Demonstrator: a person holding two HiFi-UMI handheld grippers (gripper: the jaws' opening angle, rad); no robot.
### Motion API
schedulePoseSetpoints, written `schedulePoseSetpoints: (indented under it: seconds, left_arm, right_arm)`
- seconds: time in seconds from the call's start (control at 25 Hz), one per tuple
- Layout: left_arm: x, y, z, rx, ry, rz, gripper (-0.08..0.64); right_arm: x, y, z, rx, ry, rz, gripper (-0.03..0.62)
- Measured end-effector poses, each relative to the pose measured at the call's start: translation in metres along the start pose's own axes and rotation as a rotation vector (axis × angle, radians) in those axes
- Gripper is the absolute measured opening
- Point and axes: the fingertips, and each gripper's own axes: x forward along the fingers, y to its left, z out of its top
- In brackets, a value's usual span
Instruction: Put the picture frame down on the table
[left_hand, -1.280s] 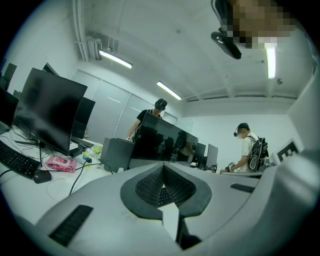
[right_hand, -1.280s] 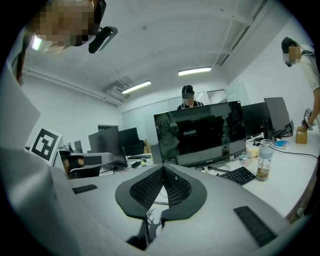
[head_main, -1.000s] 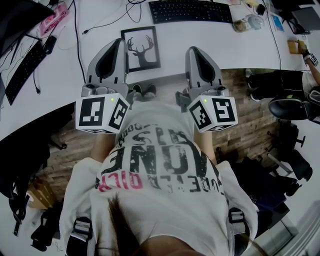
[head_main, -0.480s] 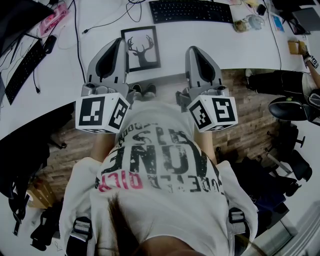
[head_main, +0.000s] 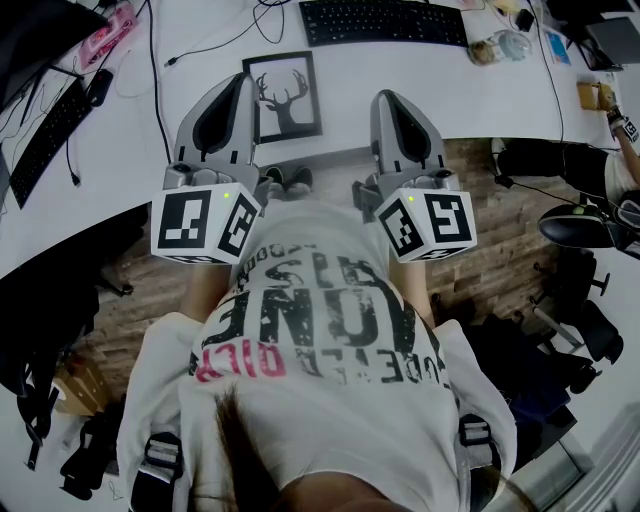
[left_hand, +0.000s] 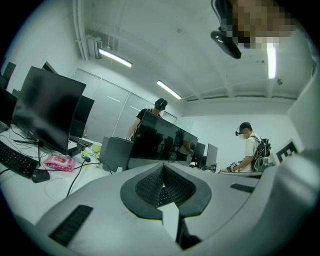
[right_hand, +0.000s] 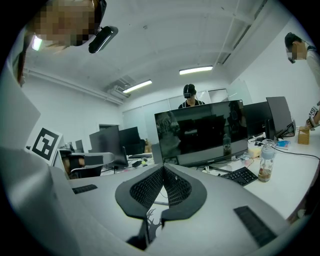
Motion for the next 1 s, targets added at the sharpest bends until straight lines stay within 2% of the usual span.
schedulePoseSetpoints:
  seconds: [1.0]
  left_arm:
    - [0.0082,0.0025,0.0009,-0.009,0.006,0.0,0.003]
  right_arm:
    - [0.0085,-0.001,0.0016,-0.01,0.007,0.008,0.0]
